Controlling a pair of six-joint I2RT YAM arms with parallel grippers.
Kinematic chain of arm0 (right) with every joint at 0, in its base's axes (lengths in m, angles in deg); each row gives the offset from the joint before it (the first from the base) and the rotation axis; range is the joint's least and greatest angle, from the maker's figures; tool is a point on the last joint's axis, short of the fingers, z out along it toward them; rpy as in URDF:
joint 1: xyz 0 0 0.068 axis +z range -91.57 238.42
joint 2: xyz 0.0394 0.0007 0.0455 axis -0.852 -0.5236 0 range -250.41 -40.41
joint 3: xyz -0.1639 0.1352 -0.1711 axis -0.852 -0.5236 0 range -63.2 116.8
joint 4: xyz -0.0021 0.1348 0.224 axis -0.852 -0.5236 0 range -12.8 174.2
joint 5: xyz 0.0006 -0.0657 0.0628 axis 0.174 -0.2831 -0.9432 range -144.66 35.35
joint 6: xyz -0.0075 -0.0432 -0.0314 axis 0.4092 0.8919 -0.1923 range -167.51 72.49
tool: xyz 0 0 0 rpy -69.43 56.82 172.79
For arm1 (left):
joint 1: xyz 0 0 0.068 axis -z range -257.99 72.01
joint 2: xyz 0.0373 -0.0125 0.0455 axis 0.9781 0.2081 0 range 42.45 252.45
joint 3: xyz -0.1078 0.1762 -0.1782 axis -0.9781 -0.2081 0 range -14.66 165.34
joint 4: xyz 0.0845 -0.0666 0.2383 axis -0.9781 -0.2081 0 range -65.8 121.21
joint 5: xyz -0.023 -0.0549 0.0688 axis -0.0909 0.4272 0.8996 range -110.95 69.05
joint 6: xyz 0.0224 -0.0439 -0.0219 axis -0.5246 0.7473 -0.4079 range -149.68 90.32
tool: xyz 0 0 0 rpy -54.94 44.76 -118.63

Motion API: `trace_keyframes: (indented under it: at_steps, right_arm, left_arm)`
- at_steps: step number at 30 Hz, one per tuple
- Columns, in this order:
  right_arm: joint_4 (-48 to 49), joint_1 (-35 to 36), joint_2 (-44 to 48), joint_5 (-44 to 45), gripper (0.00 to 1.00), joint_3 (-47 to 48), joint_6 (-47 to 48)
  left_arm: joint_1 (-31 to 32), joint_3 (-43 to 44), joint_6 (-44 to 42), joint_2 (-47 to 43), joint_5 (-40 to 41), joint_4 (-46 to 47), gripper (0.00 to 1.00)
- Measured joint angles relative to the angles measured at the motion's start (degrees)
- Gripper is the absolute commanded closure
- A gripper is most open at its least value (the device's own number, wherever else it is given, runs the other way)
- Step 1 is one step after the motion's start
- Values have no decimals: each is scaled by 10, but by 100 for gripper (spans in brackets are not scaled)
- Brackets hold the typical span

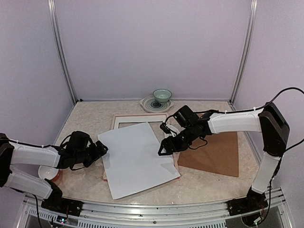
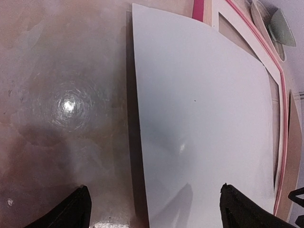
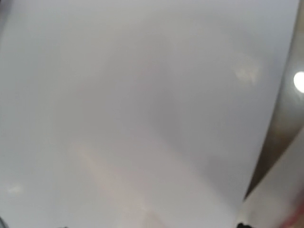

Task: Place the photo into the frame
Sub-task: Turn over the photo.

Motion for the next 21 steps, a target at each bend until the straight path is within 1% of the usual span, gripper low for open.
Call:
trace_keyframes:
  at_steps: [8, 16, 20, 21]
  right_arm:
    - [-8, 0, 0, 29, 24, -24, -4]
    - [-7, -6, 0, 47, 24, -30, -12]
    - [-6, -8, 0, 49, 24, -31, -12]
    - [-6, -8, 0, 50, 24, -31, -12]
  left_arm:
    - [-18, 1, -6, 38, -26, 67, 15]
    - [-21, 1, -6, 73, -47, 122, 22]
    - [-21, -2, -2, 79, -57, 141, 24]
    - [-21, -5, -1, 79, -58, 145, 26]
